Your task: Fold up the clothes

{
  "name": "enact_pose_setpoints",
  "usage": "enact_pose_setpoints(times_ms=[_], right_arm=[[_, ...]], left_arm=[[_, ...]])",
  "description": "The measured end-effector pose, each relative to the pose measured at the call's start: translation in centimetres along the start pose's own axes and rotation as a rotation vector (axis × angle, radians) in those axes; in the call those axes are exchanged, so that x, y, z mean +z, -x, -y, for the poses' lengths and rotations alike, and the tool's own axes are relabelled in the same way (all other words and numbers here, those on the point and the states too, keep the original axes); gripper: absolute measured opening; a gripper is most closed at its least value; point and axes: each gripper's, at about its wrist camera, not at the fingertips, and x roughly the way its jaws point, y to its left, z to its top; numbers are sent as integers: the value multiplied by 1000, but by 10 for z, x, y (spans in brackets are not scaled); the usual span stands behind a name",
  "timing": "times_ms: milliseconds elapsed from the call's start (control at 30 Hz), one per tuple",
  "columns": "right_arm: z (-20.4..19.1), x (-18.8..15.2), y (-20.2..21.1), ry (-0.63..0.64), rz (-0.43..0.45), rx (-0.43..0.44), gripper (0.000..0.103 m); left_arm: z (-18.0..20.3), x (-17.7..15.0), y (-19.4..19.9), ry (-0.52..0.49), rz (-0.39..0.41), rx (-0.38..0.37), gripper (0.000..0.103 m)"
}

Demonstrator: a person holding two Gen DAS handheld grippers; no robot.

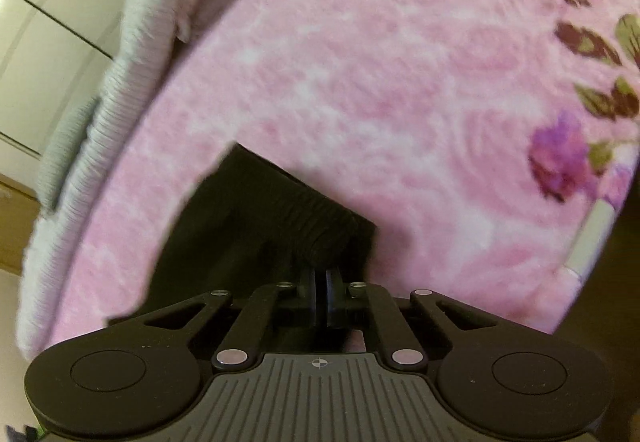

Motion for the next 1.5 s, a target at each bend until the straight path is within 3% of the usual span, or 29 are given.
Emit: enact_pose_setpoints(times_ms=[133,233,267,333,433,600,733,833,933,1133,1300,1433,1467,1500], right_arm=[[-2,-4,-19,7,-19,-68,6],[-19,-6,-16,91,-11,-138,8],[-25,-9,-13,128,-5,-170,9],[-36,-14,-7,183,20,-244,24],[-51,-24,1,238,83,-330,28],[-64,-32,3,116,123,-396,28],[-94,-45,5,157,198,-491,28],[-105,-63,2,86,184,-462,28],[-125,-90,-6,72,135,-407,28],[-164,-144,-23,44,38,-295,28],[-197,-189,-36,20,-43,-202,28],[-202,-186,-39,26,-31,-216,28],[-198,-188,-40,21,-32,-218,28],[-197,-186,-40,18,-33,-219,28]], left_arm=[[3,1,-14,6,-14,6,4],[-6,0,-6,87,-1,-15,10],[-11,-2,0,135,11,-30,11],[-25,-9,12,245,21,-66,13],[-50,-29,30,432,28,-94,13],[-114,-94,57,748,22,-5,13],[-178,-170,71,1037,-12,110,13],[-223,-233,84,1273,-13,197,15],[-262,-297,96,1542,38,227,16],[-305,-384,97,1938,149,185,18],[-309,-411,77,2073,137,117,18],[-307,-425,70,2140,172,87,18],[-306,-425,70,2139,188,86,16],[-305,-426,69,2137,204,86,5]])
